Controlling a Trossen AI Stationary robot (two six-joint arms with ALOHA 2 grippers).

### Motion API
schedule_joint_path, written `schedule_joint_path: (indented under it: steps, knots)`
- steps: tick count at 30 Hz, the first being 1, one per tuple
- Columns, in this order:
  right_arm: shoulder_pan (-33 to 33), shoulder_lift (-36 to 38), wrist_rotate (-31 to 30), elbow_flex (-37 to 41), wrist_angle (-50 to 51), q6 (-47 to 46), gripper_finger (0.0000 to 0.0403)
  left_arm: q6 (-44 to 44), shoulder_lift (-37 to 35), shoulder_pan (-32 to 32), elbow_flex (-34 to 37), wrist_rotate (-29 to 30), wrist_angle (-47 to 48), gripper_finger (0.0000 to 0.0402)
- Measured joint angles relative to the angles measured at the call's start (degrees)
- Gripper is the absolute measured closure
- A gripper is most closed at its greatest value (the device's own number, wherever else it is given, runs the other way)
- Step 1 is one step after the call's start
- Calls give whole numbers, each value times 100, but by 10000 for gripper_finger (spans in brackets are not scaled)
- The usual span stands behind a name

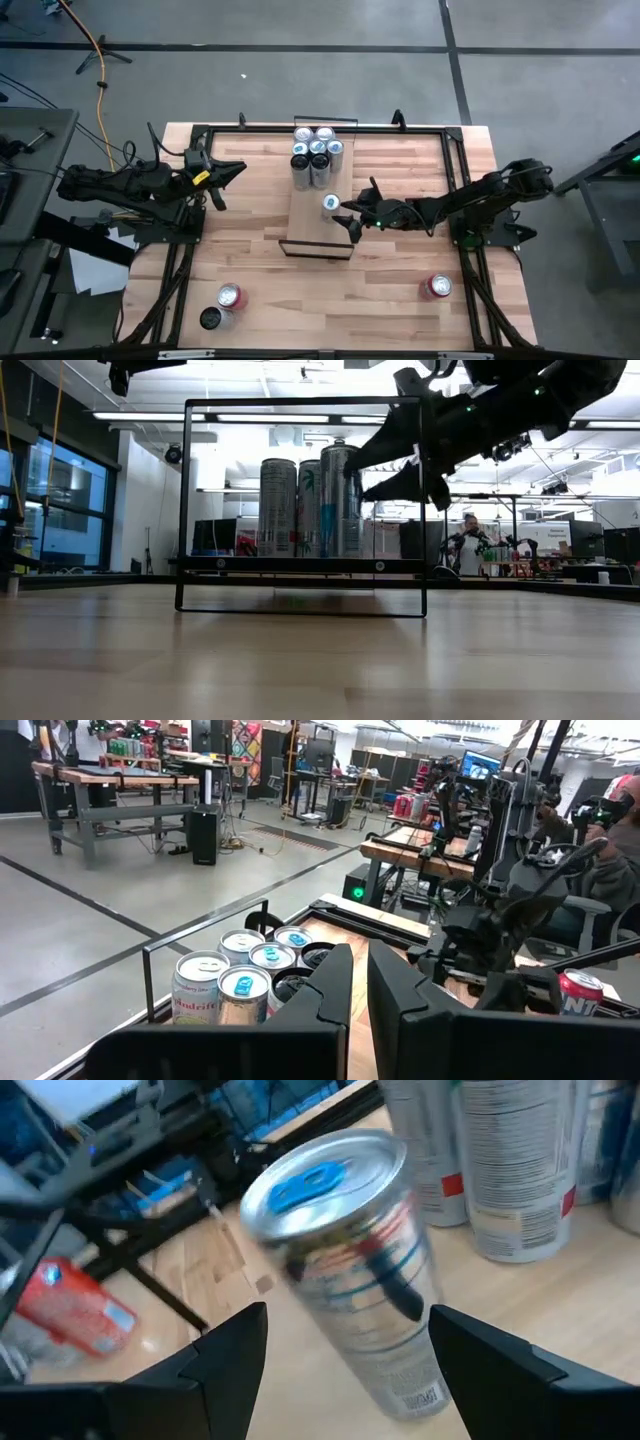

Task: Place canned beverage on shelf
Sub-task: Put the blue soda can on the shelf aligned with the other blue soda can

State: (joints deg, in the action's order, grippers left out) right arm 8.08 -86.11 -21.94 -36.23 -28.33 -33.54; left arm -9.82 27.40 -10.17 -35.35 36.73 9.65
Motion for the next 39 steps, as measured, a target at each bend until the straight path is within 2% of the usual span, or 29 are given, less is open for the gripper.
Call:
schedule_joint_path:
  steps: [4,11,16,25,30,36,39]
  knots:
    - [-142,-95,114,-4,-63,-394,139,0,0,0,0,0,-4,401]
    - [-254,-95,295,-4,-115,-371,139,1,0,0,0,0,-2,401]
    - [-381,-95,104,-4,-110,-340,139,2,2,0,0,20,0,401]
    - [-622,-95,263,-4,-239,755,139,0,2,0,0,20,0,401]
    - [-768,-95,362,-4,-329,1058,139,0,2,0,0,20,0,401]
    - [-900,-99,849,-7,-524,1441,139,0,2,2,0,20,0,401]
    - [-963,-113,852,-7,-596,1594,139,0,2,2,0,19,0,401]
